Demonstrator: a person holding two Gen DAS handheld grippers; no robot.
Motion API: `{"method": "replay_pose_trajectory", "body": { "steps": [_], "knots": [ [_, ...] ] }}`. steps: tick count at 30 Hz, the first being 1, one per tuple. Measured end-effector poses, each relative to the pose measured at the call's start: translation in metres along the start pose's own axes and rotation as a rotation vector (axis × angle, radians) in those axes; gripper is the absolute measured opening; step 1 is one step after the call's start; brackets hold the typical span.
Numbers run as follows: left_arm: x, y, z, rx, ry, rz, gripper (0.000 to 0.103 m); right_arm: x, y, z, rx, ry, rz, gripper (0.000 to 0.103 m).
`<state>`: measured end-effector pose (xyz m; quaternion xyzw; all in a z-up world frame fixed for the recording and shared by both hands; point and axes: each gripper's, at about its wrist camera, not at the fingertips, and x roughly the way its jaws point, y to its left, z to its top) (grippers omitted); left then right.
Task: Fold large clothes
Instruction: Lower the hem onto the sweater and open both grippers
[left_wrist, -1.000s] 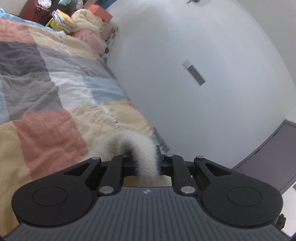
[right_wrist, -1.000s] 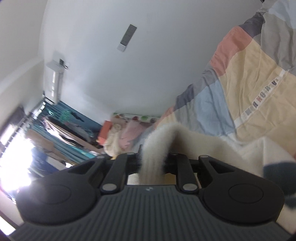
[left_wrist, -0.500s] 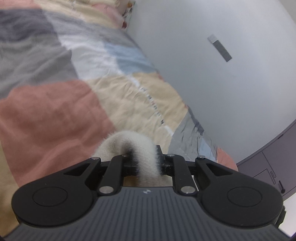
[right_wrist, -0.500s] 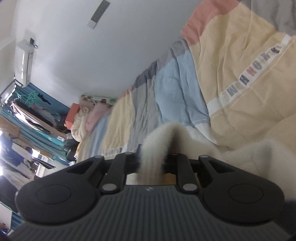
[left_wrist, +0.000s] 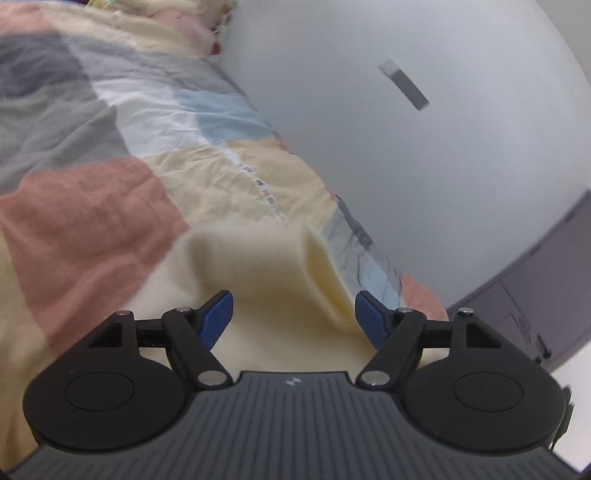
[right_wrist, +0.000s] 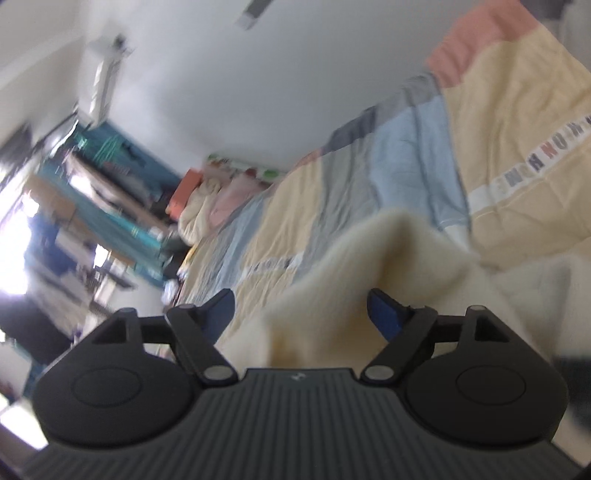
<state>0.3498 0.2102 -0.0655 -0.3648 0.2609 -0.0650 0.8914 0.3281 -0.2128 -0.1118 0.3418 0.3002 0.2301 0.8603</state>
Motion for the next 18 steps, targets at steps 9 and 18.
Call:
{"method": "replay_pose_trajectory", "body": {
  "steps": [9,18],
  "knots": [
    [-0.019,-0.035,-0.052,0.235,0.105,0.145,0.078,-0.001,0.031,-0.035,-0.2,0.079,-0.097,0.08],
    [0.007,-0.032,-0.059,0.337,0.094,0.272,0.078,0.03,0.017,-0.041,-0.362,0.063,-0.36,0.078]
  ]
}}
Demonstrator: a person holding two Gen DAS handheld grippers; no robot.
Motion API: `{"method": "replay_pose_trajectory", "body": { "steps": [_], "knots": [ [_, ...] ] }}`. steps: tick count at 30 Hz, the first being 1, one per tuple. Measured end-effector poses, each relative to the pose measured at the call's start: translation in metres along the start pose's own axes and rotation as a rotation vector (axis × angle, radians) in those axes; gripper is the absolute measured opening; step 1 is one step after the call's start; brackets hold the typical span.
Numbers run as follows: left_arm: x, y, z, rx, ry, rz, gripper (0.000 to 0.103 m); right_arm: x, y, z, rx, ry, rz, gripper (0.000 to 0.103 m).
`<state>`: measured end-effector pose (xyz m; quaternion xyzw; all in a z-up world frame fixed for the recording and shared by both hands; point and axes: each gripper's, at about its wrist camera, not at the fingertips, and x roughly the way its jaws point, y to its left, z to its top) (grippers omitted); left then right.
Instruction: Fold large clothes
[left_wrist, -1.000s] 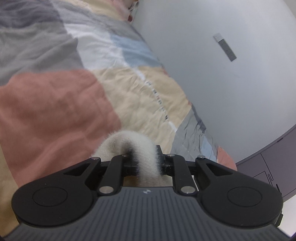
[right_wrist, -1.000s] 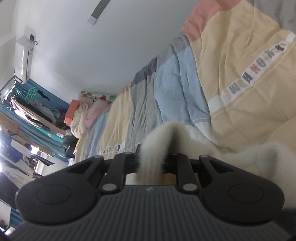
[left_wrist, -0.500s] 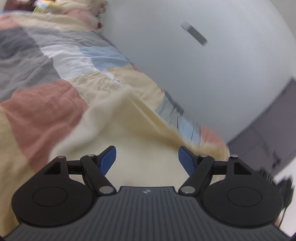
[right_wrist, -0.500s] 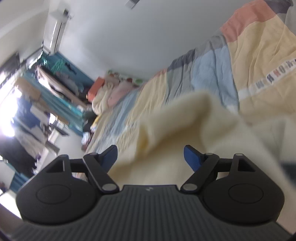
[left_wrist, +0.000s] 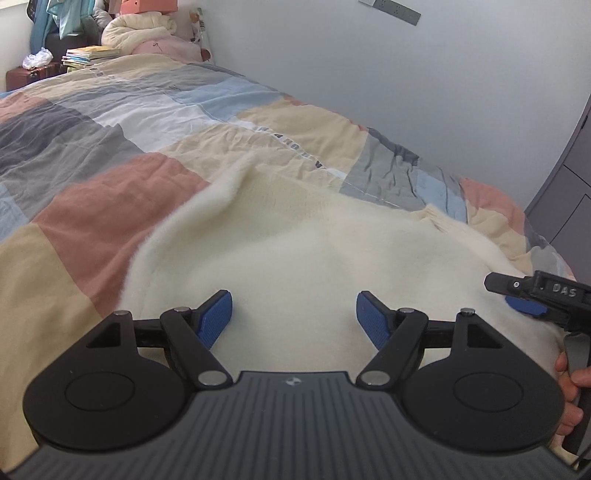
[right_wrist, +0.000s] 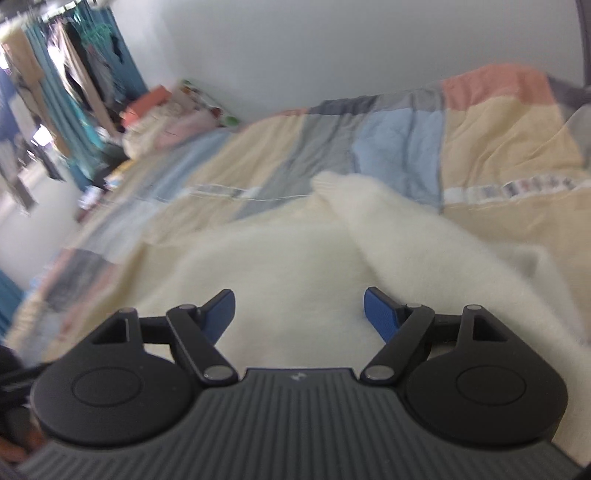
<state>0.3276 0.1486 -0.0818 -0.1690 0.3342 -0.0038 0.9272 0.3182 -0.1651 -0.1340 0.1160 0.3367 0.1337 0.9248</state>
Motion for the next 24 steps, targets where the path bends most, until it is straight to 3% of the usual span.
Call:
{"method": "replay_pose_trajectory", "body": {
  "steps": [12,14,15,18,24],
  "knots": [
    [0.004,0.007,0.007,-0.034,-0.008,0.007,0.078,0.001,-0.054,0.026,0.13,-0.171,-0.247,0.077],
    [0.005,0.007,0.007,-0.034,-0.01,0.011,0.078,0.003,-0.061,0.027,0.135,-0.18,-0.366,0.079],
    [0.005,0.008,0.007,-0.039,-0.008,0.009,0.078,0.005,-0.068,0.027,0.154,-0.177,-0.379,0.081],
    [0.006,0.007,0.006,-0.029,-0.007,0.014,0.078,0.015,-0.088,0.025,0.262,-0.103,-0.293,0.081],
    [-0.007,-0.001,-0.001,-0.013,-0.005,0.031,0.078,-0.005,-0.076,0.017,0.247,-0.112,-0.247,0.08]
  ]
}}
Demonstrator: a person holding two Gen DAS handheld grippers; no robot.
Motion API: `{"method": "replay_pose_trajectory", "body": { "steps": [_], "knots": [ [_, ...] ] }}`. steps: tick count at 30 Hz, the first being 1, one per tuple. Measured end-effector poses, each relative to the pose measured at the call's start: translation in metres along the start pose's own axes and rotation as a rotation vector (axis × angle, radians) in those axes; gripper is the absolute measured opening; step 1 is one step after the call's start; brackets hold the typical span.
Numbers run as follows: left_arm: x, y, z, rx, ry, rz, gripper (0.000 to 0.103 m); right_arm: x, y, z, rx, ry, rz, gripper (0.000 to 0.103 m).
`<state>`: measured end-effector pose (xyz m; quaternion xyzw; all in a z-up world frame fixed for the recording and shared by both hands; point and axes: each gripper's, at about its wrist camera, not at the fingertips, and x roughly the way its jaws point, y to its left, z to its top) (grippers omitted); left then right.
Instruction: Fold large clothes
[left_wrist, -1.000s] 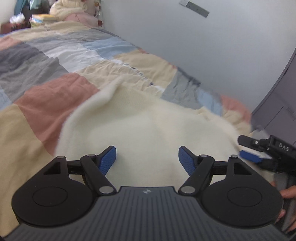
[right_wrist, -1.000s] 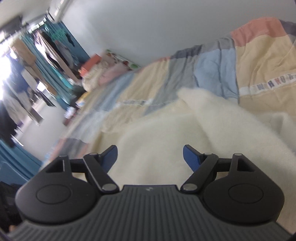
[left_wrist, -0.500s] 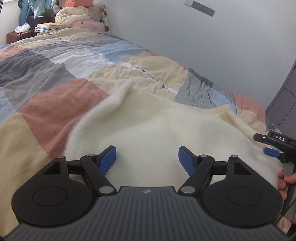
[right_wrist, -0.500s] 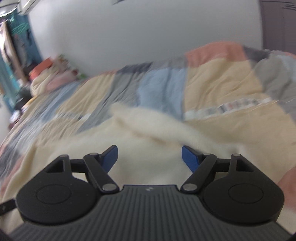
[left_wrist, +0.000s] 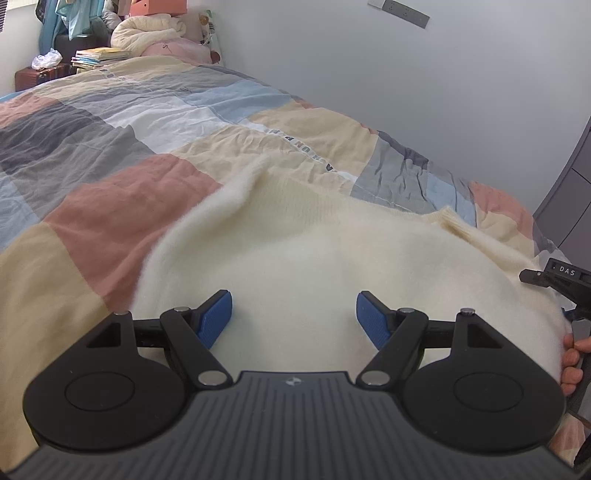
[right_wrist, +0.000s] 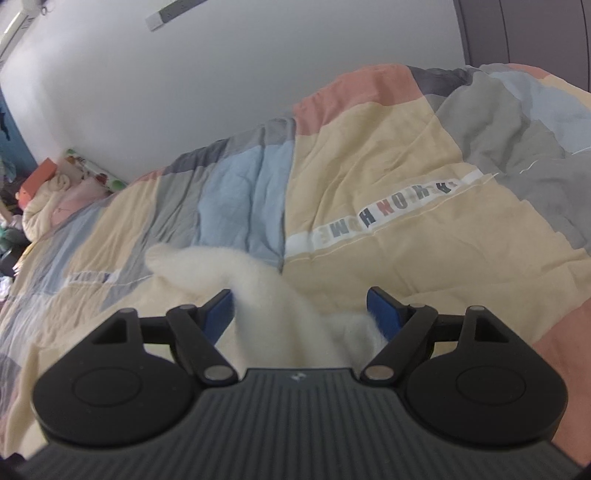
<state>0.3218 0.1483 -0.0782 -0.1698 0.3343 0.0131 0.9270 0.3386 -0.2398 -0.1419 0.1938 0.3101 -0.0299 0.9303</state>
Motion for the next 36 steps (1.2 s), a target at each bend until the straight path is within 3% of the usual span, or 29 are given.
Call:
{"method": "replay_pose_trajectory", "body": {
  "steps": [8,17,28,36],
  "knots": [
    [-0.048,-0.01,-0.023,-0.054,-0.013,-0.016,0.078,-0.061,-0.002,-0.007,0.018,-0.011,0.104,0.08],
    [-0.102,-0.027,-0.063,-0.067,-0.035,-0.034,0.079,-0.125,-0.006,-0.04,0.076,0.007,0.234,0.081],
    [-0.116,-0.043,-0.087,-0.036,-0.011,-0.02,0.079,-0.156,0.002,-0.095,0.132,0.192,0.419,0.081],
    [-0.111,-0.043,-0.087,-0.053,0.014,-0.01,0.08,-0.121,0.003,-0.126,0.274,0.424,0.497,0.082]
  ]
}}
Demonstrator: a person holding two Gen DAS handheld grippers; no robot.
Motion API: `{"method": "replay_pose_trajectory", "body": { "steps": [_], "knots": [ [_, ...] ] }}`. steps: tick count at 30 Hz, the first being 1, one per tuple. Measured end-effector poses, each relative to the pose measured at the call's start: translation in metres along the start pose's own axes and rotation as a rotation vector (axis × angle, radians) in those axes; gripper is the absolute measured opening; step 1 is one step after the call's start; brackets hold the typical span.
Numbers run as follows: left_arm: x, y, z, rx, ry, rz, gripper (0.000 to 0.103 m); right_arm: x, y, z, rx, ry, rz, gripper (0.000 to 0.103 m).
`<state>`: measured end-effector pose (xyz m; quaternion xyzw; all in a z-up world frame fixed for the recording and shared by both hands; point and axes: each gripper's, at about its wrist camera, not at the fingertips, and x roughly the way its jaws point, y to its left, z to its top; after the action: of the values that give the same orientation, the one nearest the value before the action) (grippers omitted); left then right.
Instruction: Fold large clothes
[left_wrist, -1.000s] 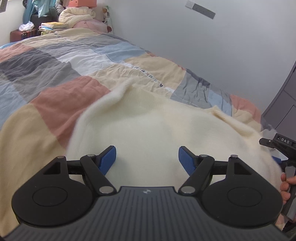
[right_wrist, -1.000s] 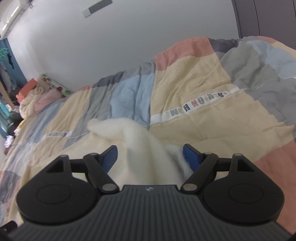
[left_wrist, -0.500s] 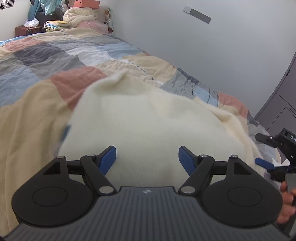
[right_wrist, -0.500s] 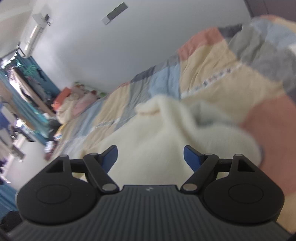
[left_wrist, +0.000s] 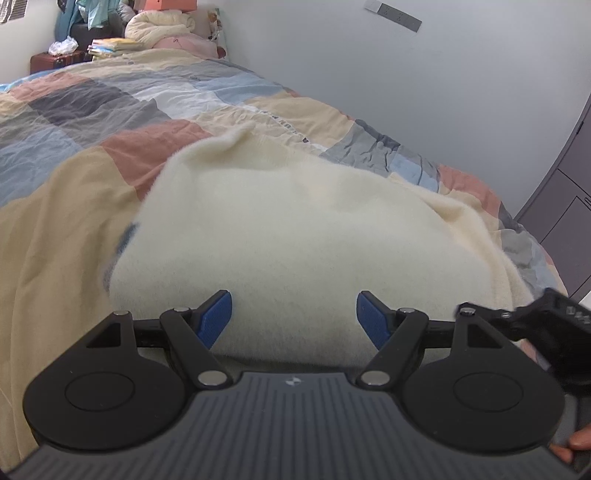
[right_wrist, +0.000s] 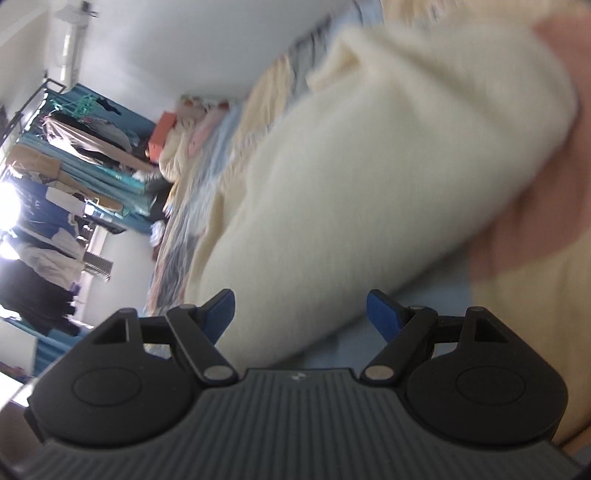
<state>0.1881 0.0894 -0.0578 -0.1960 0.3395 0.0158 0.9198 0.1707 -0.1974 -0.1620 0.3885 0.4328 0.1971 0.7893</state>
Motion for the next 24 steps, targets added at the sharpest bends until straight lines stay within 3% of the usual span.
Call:
{"method": "replay_pose_trajectory", "body": {
  "steps": [3,9,11,15,18,22,24],
  "knots": [
    [0.0,0.002,-0.004,-0.045,0.029,-0.025,0.082,0.009,-0.013,0.003,0.095,0.018,0.014,0.091],
    [0.011,0.014,-0.015,-0.165,0.133,-0.09,0.085,0.013,-0.032,0.009,0.273,0.007,0.049,0.09],
    [0.018,0.026,-0.016,-0.246,0.156,-0.123,0.09,0.014,-0.035,0.009,0.315,-0.001,0.068,0.09],
    [0.041,0.063,-0.019,-0.508,0.203,-0.179,0.092,0.02,-0.036,0.008,0.347,-0.027,0.079,0.09],
    [0.053,0.087,-0.02,-0.674,0.183,-0.224,0.092,0.024,-0.032,0.006,0.345,-0.04,0.087,0.089],
    [0.054,0.104,-0.018,-0.761,0.113,-0.267,0.09,0.016,-0.04,0.017,0.364,-0.147,0.058,0.089],
    [0.057,0.11,-0.021,-0.807,0.098,-0.263,0.085,0.015,-0.048,0.018,0.401,-0.171,0.049,0.082]
  ]
}}
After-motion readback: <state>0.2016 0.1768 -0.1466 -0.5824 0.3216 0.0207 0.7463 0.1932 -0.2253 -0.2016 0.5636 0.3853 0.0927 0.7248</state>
